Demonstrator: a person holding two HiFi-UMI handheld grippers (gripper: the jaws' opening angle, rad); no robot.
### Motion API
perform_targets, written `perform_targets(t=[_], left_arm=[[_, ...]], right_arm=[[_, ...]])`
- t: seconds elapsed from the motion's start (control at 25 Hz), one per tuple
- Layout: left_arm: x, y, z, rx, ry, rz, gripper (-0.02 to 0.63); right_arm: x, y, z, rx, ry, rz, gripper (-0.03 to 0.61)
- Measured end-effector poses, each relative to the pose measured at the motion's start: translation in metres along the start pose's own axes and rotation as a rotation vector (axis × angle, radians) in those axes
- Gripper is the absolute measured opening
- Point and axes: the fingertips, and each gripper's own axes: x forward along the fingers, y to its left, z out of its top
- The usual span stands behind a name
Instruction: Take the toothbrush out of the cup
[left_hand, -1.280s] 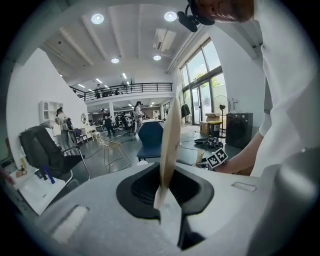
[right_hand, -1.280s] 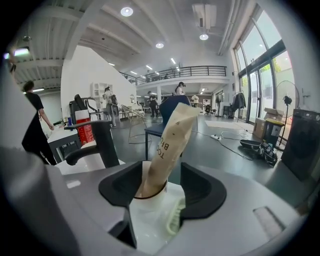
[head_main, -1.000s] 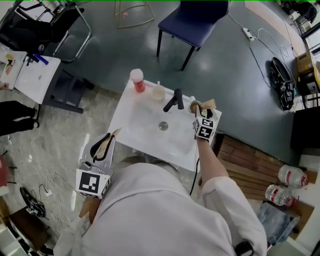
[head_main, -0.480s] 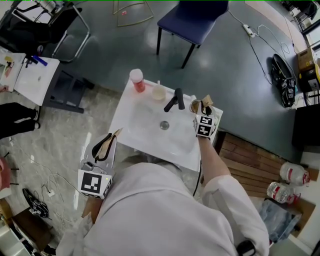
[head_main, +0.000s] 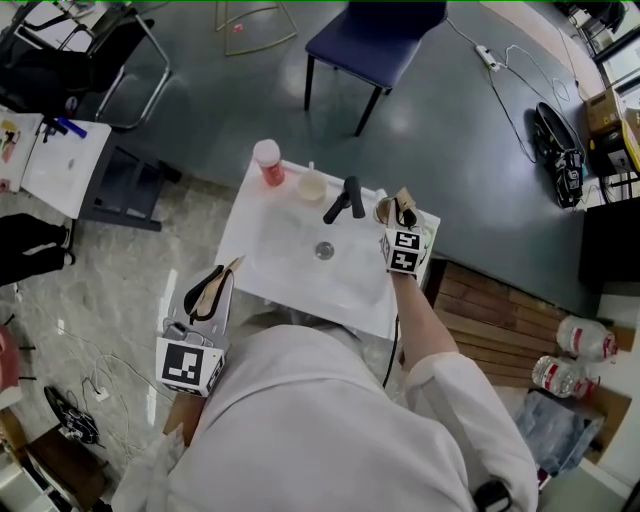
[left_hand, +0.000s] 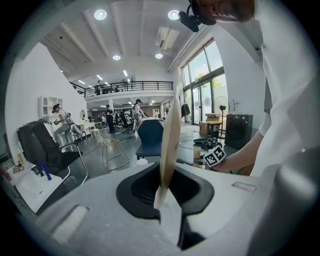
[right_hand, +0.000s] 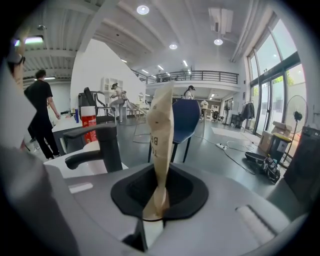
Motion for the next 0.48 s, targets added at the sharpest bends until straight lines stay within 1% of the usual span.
perform_targets(t=[0.48], left_arm=[[0.014, -0.005, 0.001, 0.001, -0.04, -0.085, 0.048]], right_arm=[[-0.041, 0.002, 0.053, -0.011, -0.091, -0.006, 0.028]])
